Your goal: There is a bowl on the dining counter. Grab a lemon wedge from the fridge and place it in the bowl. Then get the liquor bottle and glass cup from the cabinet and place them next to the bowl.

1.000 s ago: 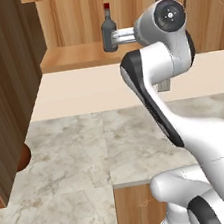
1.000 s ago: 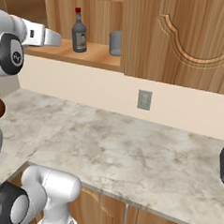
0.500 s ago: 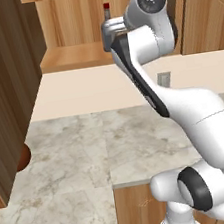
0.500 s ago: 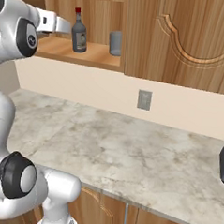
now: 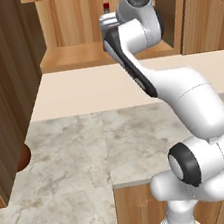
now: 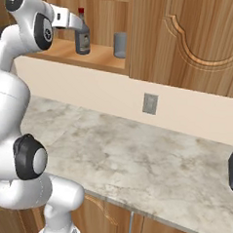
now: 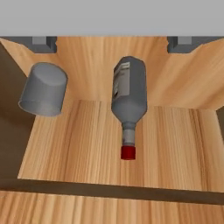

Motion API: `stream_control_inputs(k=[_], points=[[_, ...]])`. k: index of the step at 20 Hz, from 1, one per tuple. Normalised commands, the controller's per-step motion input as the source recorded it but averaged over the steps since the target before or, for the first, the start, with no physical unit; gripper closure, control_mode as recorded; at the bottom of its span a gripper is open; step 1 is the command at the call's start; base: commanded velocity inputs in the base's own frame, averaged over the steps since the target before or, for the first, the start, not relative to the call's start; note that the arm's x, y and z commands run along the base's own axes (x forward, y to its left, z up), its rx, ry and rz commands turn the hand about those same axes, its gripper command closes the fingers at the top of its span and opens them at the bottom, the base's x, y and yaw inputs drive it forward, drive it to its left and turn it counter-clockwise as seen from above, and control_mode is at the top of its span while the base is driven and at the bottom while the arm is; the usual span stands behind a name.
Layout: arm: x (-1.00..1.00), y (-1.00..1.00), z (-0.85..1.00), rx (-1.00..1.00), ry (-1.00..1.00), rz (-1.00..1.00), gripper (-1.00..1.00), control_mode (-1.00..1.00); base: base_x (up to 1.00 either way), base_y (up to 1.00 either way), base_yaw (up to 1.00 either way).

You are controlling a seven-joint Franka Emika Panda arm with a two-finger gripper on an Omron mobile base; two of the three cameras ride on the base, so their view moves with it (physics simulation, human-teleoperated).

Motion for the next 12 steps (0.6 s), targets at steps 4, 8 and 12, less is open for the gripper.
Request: stream_control_inputs(k=[4, 8, 12], points=[[0.59, 0.01, 0.00, 0.00, 0.00, 0.00, -1.00, -1.00, 0.00, 0.00, 0.00], [0.38, 0.10, 0.00, 0.00, 0.00, 0.00, -1.00, -1.00, 0.00, 0.00, 0.00], [0.39, 0.10, 0.00, 0.00, 0.00, 0.00, -1.00, -1.00, 0.00, 0.00, 0.00]])
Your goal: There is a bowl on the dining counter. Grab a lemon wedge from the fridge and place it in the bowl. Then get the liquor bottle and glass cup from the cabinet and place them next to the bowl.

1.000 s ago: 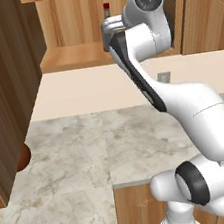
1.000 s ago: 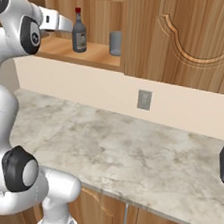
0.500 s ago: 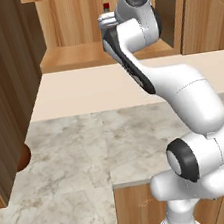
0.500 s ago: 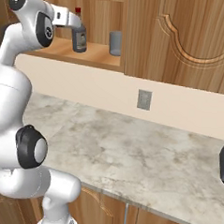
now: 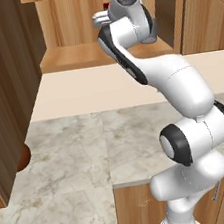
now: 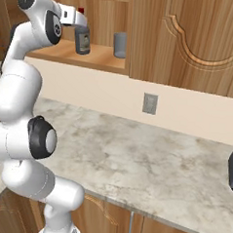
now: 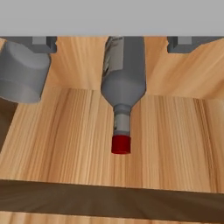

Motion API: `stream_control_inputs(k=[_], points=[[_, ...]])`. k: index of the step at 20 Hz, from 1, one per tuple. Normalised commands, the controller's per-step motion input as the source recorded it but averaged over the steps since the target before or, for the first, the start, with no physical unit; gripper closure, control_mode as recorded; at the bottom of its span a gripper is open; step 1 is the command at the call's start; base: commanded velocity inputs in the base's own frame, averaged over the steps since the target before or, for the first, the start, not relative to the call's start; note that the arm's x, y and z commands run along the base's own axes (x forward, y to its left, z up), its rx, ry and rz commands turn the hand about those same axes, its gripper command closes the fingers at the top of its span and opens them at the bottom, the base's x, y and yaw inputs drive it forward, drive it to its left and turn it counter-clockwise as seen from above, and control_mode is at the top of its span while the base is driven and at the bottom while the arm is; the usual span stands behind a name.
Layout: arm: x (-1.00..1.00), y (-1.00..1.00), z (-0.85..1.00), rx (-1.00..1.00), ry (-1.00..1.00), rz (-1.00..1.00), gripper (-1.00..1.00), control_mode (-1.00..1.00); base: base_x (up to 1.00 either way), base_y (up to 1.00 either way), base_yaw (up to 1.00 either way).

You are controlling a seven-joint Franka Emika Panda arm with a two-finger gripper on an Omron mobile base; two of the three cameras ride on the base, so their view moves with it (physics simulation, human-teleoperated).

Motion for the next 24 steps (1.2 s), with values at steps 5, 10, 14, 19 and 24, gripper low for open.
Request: stream_control_inputs(k=[5, 10, 14, 19, 24], points=[[0.47, 0.00, -0.10, 0.00, 0.00, 0.00, -1.00, -1.00, 0.00, 0.00, 0.00], [0.43, 0.00, -0.08, 0.00, 0.00, 0.00, -1.00, -1.00, 0.00, 0.00, 0.00], [0.50, 0.00, -0.09, 0.01, 0.00, 0.00, -1.00, -1.00, 0.00, 0.00, 0.00], [0.47, 0.00, -0.08, 0.02, 0.00, 0.00, -1.00, -1.00, 0.00, 0.00, 0.00], [0.43, 0.00, -0.08, 0.01, 0.00, 0.00, -1.00, -1.00, 0.00, 0.00, 0.00]])
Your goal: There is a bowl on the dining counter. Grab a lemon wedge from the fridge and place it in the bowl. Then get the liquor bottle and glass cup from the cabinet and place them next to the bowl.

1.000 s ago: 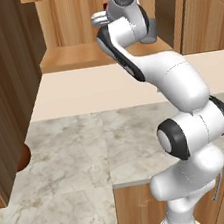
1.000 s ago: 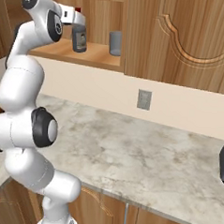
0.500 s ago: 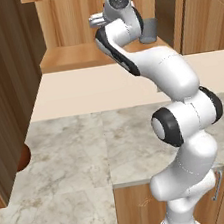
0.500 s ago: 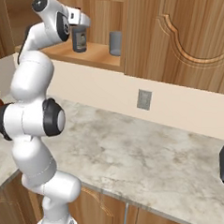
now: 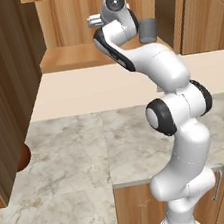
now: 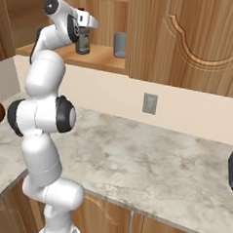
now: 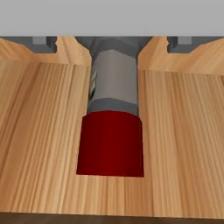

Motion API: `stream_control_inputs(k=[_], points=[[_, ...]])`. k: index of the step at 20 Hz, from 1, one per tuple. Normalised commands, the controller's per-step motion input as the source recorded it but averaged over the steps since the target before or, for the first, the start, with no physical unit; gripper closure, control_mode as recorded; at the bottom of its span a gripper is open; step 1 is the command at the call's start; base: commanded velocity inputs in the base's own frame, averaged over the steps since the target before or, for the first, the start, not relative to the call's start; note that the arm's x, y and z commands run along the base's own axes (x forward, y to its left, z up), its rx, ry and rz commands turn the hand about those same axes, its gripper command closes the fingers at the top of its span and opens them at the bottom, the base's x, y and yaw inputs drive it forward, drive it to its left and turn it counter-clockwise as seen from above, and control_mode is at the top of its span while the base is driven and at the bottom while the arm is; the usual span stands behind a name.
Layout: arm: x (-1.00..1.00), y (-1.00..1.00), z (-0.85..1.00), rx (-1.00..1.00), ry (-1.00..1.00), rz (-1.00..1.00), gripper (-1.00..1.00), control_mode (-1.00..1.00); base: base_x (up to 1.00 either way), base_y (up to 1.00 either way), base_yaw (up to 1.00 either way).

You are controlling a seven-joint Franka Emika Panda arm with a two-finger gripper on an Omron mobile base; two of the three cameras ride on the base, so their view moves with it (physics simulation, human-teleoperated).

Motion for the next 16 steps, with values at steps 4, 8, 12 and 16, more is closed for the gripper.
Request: stream_control_inputs(k=[4, 8, 12, 16], points=[[0.27, 0.03, -0.07, 0.00, 0.00, 0.00, 1.00, -1.00, 0.00, 0.00, 0.00], [-0.04, 0.02, 0.00, 0.00, 0.00, 0.00, 1.00, -1.00, 0.00, 0.00, 0.00], [-0.70, 0.00, 0.00, 0.01, 0.00, 0.00, 1.00, -1.00, 0.00, 0.00, 0.00], [-1.00, 0.00, -0.03, 0.01, -0.09, 0.00, 1.00, -1.00, 0.00, 0.00, 0.00]])
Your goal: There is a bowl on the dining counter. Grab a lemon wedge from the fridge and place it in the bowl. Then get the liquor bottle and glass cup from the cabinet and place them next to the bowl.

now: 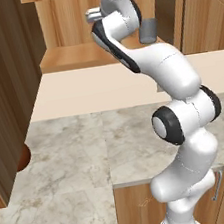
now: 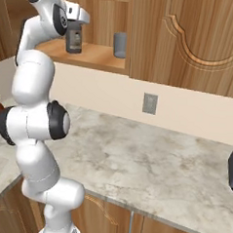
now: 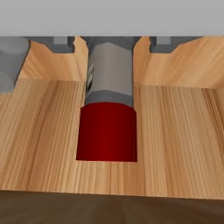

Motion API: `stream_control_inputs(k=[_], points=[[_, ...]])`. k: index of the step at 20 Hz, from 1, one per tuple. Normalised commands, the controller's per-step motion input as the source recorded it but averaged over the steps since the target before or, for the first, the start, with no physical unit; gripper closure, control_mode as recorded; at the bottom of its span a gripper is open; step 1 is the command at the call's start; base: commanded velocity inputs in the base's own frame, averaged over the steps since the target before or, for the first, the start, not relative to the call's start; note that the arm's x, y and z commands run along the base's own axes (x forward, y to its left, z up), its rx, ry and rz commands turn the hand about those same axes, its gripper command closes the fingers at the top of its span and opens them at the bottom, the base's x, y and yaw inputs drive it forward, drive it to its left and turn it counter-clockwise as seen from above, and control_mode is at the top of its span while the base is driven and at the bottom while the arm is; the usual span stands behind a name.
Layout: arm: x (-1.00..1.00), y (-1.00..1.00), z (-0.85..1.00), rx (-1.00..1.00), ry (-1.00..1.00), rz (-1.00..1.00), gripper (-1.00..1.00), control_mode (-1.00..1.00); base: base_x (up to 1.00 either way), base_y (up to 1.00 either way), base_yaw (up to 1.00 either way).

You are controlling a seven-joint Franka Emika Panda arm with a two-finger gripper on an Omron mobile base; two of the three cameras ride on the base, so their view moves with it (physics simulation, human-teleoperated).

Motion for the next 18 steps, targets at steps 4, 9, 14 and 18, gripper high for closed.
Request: stream_control_inputs(k=[4, 9, 14, 18], points=[[-1.00, -0.05, -0.04, 0.00, -0.11, 0.00, 1.00, -1.00, 0.00, 0.00, 0.00], [-1.00, -0.35, -0.01, 0.00, -0.05, 0.00, 1.00, -1.00, 0.00, 0.00, 0.00], [-1.00, -0.54, -0.24, -0.01, 0.00, 0.00, 1.00, -1.00, 0.00, 0.00, 0.00], [-1.00, -0.49, -0.56, -0.06, 0.06, 0.00, 1.00, -1.00, 0.00, 0.00, 0.00]])
